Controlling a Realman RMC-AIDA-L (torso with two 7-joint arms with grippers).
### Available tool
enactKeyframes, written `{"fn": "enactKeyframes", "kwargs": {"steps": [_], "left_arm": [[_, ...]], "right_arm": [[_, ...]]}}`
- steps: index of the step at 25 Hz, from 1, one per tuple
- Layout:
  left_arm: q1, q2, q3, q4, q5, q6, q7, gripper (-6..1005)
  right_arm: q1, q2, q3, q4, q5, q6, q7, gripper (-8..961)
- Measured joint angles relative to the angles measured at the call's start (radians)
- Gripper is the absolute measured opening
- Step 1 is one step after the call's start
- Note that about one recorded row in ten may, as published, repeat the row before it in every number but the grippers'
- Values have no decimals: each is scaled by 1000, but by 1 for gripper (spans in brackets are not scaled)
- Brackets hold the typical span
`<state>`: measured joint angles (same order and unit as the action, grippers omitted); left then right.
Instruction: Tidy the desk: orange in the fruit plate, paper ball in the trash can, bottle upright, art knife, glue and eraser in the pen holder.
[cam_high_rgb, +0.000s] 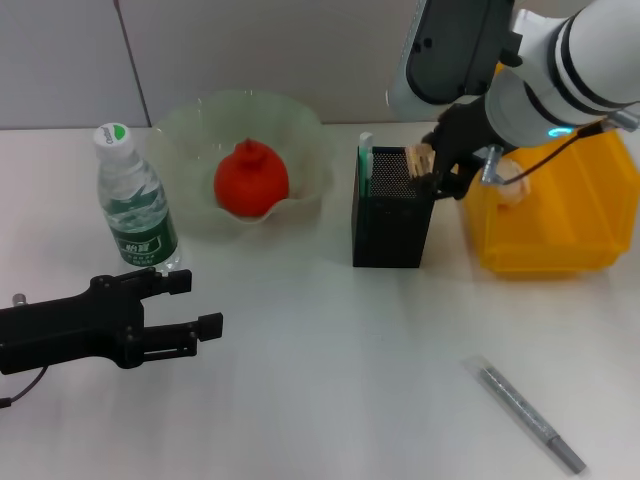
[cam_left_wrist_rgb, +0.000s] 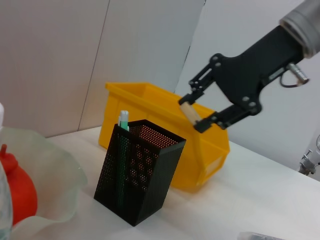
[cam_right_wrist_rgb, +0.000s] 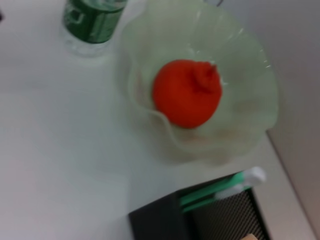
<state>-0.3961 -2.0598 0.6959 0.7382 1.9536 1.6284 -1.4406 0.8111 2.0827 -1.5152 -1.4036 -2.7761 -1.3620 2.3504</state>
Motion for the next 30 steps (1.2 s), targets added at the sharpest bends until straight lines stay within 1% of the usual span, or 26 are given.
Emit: {"fn": "enactKeyframes", "kwargs": {"steps": [4, 6, 9, 12, 14, 19, 25, 28, 29, 30], "left_arm": [[1, 0, 0, -3, 0, -1, 0, 860], [1, 0, 0, -9, 0, -1, 0, 860], [3, 0, 0, -12, 1, -1, 0, 860], [5, -1, 1, -12, 2, -1, 0, 860], [10, -1, 0, -13, 1, -1, 1, 860], [11, 0, 1, -13, -1, 3, 2, 860], [11, 0, 1, -13, -2, 5, 2, 860], [11, 0, 0, -13, -3, 5, 2, 860], [11, 0, 0, -13, -3, 6, 2, 860], [11, 0, 1, -13, -3, 8, 6, 860]], "right_arm": [[-7, 0, 4, 64, 27, 127, -1, 460], [-6, 0, 1, 80, 31, 147, -2, 459], [5, 2, -4, 156, 35, 224, -4, 459], [7, 2, -4, 181, 39, 261, -4, 458], [7, 2, -3, 214, 80, 297, -30, 473], [8, 2, -3, 233, 121, 307, -56, 551], [7, 2, -3, 226, 118, 299, -52, 660], [-3, 2, 7, 189, 116, 269, -43, 715], [-16, 0, 11, 124, 115, 216, -21, 733], [-16, 0, 11, 124, 115, 216, -21, 741]]}}
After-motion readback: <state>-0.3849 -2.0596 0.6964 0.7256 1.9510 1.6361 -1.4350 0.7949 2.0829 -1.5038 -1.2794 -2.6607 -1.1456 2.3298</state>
